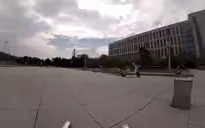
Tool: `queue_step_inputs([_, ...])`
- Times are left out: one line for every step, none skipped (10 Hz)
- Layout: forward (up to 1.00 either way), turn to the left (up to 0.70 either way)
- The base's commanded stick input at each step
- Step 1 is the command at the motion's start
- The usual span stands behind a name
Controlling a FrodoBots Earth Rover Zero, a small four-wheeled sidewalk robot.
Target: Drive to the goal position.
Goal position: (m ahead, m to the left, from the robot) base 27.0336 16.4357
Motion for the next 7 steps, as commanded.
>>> queue_step_inputs([0.7,0.1])
queue_step_inputs([0.7,0.32])
queue_step_inputs([0.7,0.34])
queue_step_inputs([0.7,0.35])
queue_step_inputs([0.7,0.35])
queue_step_inputs([0.7,0.35])
queue_step_inputs([0.7,0.35])
